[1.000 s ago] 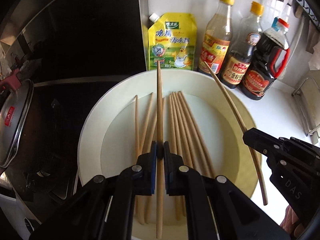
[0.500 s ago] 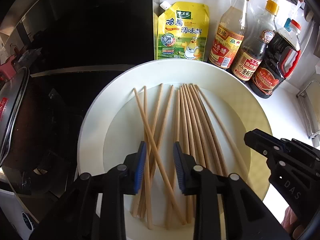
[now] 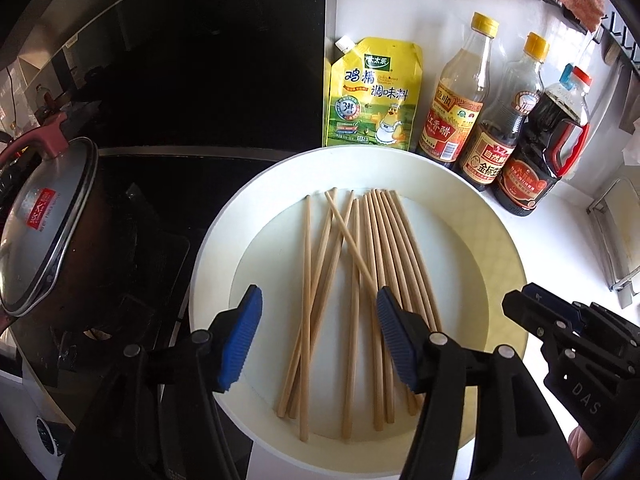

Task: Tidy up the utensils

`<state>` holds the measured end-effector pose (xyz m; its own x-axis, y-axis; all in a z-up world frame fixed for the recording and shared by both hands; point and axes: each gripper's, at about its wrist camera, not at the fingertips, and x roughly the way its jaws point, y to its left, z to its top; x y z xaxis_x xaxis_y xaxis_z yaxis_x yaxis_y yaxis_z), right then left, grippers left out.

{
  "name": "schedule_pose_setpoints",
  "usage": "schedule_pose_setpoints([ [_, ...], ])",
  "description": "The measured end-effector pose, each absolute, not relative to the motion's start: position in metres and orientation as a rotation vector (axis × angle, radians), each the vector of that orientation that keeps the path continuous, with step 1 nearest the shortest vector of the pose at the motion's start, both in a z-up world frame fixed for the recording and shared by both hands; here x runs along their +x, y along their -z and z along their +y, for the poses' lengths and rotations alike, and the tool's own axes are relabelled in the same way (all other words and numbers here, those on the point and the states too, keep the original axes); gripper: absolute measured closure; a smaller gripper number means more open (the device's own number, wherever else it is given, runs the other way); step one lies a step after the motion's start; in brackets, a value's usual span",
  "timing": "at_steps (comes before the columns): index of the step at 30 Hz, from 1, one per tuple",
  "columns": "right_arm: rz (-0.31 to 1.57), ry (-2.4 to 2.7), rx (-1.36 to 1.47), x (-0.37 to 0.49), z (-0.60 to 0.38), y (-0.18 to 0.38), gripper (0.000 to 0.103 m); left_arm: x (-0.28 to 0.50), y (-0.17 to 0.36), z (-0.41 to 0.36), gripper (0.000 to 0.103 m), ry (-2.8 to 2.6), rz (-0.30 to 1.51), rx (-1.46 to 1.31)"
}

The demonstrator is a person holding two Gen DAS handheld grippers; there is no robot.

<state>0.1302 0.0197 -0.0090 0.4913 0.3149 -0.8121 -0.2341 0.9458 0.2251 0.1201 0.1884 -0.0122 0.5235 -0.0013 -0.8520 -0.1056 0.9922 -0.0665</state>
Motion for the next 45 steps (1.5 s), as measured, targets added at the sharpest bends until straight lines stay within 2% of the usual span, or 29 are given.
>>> schedule_pose_setpoints([
  [8,0.984,-0.326,0.075,0.117,0.018,0.0,0.075,0.109,0.003,0.188,0.037,-0.069,0.994,-0.115],
  [23,0.95,-0.331,0.06,0.097,0.021,-0.013,0.07,0.095,-0.004,0.191,0.037,-0.072,0.976,-0.11],
  [33,0.931,-0.326,0.05,0.091,0.022,-0.016,0.061,0.088,-0.008,0.194,0.027,-0.086,0.96,-0.109],
  [41,0.925,-0.313,0.052,0.089,0.021,-0.017,0.05,0.086,-0.01,0.195,0.021,-0.11,0.96,-0.107],
  [45,0.924,-0.307,0.055,0.09,0.02,-0.016,0.047,0.085,-0.011,0.196,0.012,-0.121,0.959,-0.108],
])
